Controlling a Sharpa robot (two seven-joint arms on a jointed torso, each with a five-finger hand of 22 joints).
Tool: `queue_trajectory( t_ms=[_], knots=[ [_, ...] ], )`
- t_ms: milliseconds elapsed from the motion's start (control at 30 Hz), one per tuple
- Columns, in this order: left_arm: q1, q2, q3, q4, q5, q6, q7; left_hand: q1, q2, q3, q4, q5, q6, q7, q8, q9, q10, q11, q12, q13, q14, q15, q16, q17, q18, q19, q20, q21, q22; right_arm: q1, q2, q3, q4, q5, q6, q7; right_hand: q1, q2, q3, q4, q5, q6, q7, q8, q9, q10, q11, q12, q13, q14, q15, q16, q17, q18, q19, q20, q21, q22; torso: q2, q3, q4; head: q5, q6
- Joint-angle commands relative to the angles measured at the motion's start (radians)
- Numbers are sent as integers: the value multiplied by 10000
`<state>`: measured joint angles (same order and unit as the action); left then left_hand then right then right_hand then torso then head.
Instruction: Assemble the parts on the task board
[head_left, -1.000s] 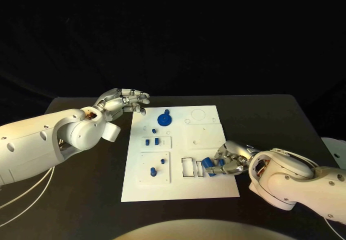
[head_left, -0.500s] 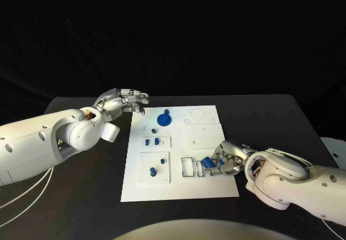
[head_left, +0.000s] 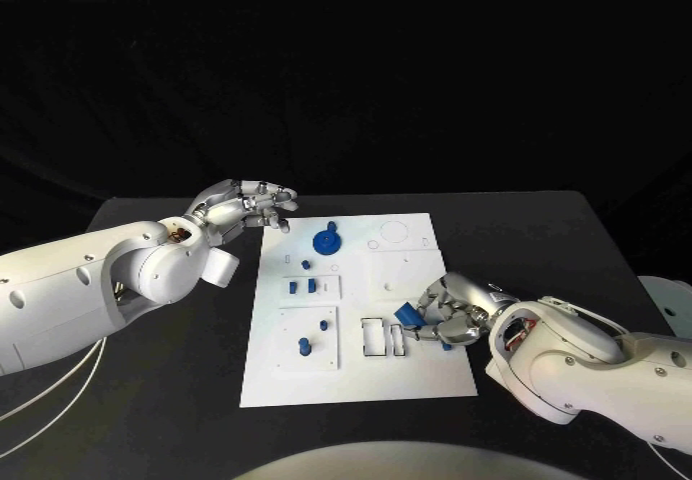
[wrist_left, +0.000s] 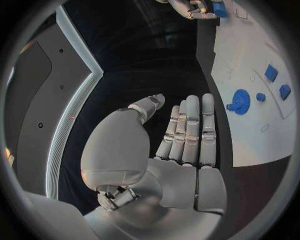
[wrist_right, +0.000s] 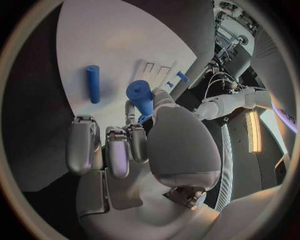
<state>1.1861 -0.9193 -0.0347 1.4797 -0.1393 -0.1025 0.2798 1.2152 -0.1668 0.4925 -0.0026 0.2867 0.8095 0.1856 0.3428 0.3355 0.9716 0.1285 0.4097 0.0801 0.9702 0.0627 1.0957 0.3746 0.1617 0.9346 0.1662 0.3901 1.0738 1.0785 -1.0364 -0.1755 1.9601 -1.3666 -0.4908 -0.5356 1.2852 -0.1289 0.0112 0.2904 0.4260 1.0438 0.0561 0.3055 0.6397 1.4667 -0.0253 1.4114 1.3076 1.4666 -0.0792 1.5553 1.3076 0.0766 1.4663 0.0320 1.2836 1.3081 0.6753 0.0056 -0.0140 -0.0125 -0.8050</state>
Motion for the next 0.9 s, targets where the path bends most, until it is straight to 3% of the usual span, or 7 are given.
queue_trajectory(
  t_ms=[33,233,533,900],
  knots=[
    [6,32,6,8,21,119,27,-63,-17,-58,-10,28,-64,19,28,-2,-82,17,31,4,-76,24,0,9,182,-16,57,-44,-16,45,27,0,128,189,-504,191,307,280,71,20,-33,235,-137,-19,159,65,-42,-32,892,973,-86,45,2319,-182,100,-79,39,1774,20,0,4,-3,11],
    [6,41,6,3,22,103,19,-61,-22,-72,-3,35,-107,32,18,-11,-127,30,24,2,-91,34,0,9,180,-19,62,-51,-29,82,224,3,110,367,-247,163,236,278,116,27,-108,242,-127,-48,162,69,-34,-35,897,974,-82,46,2322,-181,97,-81,25,1773,23,2,8,13,-4],
    [6,68,6,-2,22,127,15,-61,-22,-72,-3,35,-107,32,18,-11,-127,30,24,2,-91,34,0,9,180,-19,62,-51,-29,-9,719,-1,-123,774,718,-3,-412,220,193,36,-513,284,-83,-167,211,-1,8,-193,777,951,-46,7,2224,-150,39,-56,-166,1736,24,3,9,12,-43],
    [5,75,6,-8,22,153,1,-59,-16,-75,2,39,-116,36,20,-12,-143,34,25,3,-96,38,1,9,179,-20,65,-54,-36,-69,1037,-1,-349,900,592,-244,-1285,194,70,43,-907,403,-87,-201,346,38,13,-192,821,962,-39,22,2273,-154,60,-40,-161,1758,20,11,2,35,-59]
  ],
)
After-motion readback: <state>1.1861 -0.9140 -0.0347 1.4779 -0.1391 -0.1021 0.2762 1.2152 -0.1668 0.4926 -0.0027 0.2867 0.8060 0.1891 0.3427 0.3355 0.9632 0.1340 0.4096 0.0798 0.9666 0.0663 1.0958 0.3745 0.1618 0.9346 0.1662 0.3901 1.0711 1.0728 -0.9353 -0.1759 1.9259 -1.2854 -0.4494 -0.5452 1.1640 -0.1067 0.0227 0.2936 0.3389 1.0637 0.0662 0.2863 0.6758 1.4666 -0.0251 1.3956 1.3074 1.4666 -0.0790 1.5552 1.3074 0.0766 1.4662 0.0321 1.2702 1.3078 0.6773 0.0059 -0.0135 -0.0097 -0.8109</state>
